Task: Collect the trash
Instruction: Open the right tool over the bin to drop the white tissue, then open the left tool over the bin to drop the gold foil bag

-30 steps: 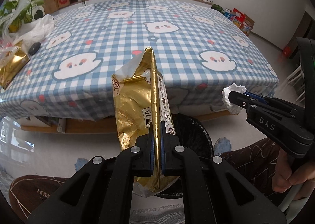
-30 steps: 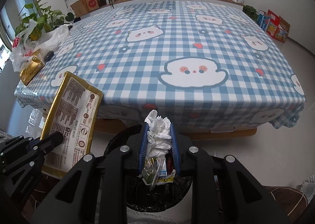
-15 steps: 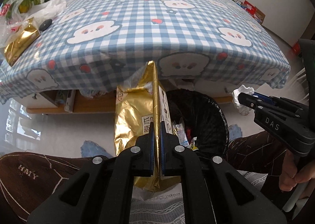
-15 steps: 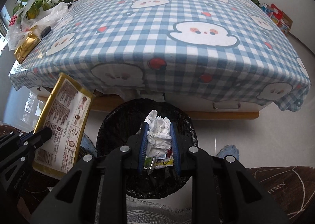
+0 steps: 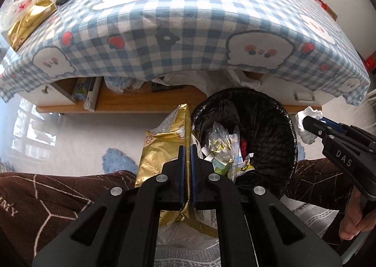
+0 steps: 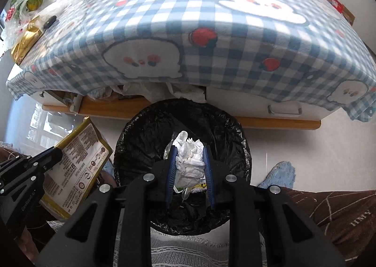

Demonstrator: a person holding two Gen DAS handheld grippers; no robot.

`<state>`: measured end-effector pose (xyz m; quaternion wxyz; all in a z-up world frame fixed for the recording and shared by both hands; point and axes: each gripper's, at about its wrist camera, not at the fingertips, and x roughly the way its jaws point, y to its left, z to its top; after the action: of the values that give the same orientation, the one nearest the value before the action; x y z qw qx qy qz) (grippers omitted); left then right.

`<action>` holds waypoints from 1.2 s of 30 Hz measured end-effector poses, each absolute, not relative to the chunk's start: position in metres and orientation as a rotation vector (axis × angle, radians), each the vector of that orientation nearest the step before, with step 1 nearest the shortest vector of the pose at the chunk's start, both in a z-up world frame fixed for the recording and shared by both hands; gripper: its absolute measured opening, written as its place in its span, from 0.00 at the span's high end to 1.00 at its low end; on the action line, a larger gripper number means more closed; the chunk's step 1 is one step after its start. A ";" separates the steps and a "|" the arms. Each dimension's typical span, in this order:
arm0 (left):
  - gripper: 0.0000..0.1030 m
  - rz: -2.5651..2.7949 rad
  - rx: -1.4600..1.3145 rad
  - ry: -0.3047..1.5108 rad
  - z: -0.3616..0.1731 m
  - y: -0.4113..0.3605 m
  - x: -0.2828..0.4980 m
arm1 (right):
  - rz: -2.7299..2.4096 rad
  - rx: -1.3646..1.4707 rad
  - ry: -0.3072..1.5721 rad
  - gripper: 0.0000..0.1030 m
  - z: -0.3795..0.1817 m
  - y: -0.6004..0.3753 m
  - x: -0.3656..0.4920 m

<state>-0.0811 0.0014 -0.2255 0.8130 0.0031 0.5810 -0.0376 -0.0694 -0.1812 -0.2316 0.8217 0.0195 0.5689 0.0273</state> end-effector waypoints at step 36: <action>0.96 -0.170 0.052 1.241 -0.245 -0.105 -0.046 | -0.117 0.019 1.225 0.11 -0.240 -0.275 -0.082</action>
<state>-0.0456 -0.1050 -0.2447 0.8100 0.0246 0.5805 -0.0794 -0.0817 -0.2748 -0.2396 0.8166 0.0088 0.5745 -0.0547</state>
